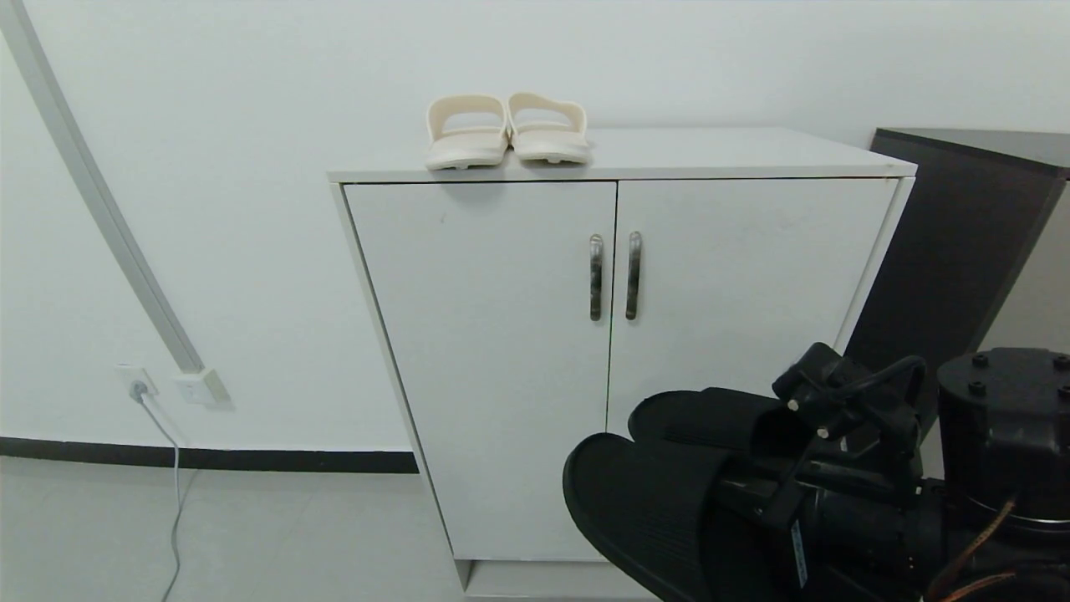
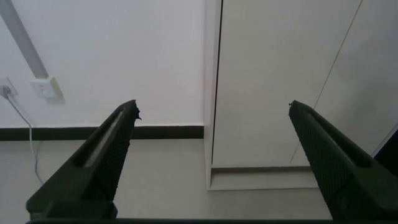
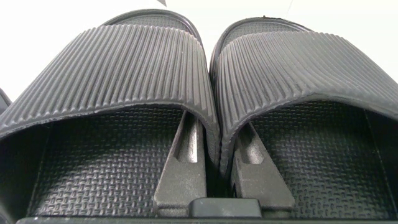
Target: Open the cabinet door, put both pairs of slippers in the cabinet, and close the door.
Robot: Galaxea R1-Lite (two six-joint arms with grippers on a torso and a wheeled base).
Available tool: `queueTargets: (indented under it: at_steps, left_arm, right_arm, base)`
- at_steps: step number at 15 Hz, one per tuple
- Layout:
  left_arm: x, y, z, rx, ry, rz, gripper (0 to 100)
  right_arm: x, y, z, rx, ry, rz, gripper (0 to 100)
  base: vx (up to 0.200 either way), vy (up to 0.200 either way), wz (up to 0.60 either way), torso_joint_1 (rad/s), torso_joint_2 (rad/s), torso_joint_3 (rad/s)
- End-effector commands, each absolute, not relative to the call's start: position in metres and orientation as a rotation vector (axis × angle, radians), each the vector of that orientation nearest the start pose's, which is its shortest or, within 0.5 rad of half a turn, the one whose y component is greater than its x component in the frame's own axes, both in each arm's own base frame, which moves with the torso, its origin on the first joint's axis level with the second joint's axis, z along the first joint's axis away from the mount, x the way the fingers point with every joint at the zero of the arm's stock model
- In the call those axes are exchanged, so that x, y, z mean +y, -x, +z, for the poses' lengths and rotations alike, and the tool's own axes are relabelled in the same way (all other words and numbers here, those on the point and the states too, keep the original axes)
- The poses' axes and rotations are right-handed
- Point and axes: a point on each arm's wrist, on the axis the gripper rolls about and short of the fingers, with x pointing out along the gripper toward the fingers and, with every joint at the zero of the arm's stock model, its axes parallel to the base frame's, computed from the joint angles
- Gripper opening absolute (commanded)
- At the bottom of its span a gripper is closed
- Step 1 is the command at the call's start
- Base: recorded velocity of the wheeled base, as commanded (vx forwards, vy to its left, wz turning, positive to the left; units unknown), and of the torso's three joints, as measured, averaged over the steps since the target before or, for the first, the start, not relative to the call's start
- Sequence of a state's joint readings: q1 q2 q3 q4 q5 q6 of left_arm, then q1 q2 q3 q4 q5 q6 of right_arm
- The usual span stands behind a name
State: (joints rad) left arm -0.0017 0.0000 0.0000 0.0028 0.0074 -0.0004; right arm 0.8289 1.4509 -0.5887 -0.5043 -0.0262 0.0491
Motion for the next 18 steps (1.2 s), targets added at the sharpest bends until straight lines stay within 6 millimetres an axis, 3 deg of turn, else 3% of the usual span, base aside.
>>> queueTargets:
  at_steps: [1, 9, 11, 14, 18]
  left_arm:
    - [0.0, 0.023, 0.075, 0.005, 0.0, 0.006, 100]
    - [0.0, 0.022, 0.082, 0.006, -0.012, 0.003, 100]
    - [0.0, 0.023, 0.135, -0.036, 0.052, -0.05, 100]
    - [-0.004, -0.008, 0.146, 0.148, 0.036, -0.193, 100]
    - [-0.008, -0.049, 0.165, 0.202, 0.052, -0.322, 100]
  right_arm:
    - [0.169, -0.156, 0.178, 0.356, 0.108, 0.784, 0]
    - [0.166, -0.153, 0.174, 0.351, 0.141, 0.79, 0]
    - [0.167, -0.154, 0.174, 0.347, 0.142, 0.791, 0]
    - [0.167, -0.153, 0.173, 0.344, 0.153, 0.796, 0]
    - [0.166, -0.153, 0.172, 0.345, 0.155, 0.796, 0]
  base:
    - [0.0, 0.0, 0.0, 0.0, 0.0, 0.0]
    - [0.0, 0.0, 0.0, -0.004, 0.04, 0.044]
    - [0.0, 0.0, 0.0, 0.0, 0.0, 0.0]
    - [0.0, 0.0, 0.0, 0.0, 0.0, 0.0]
    - [0.0, 0.0, 0.0, 0.0, 0.0, 0.0]
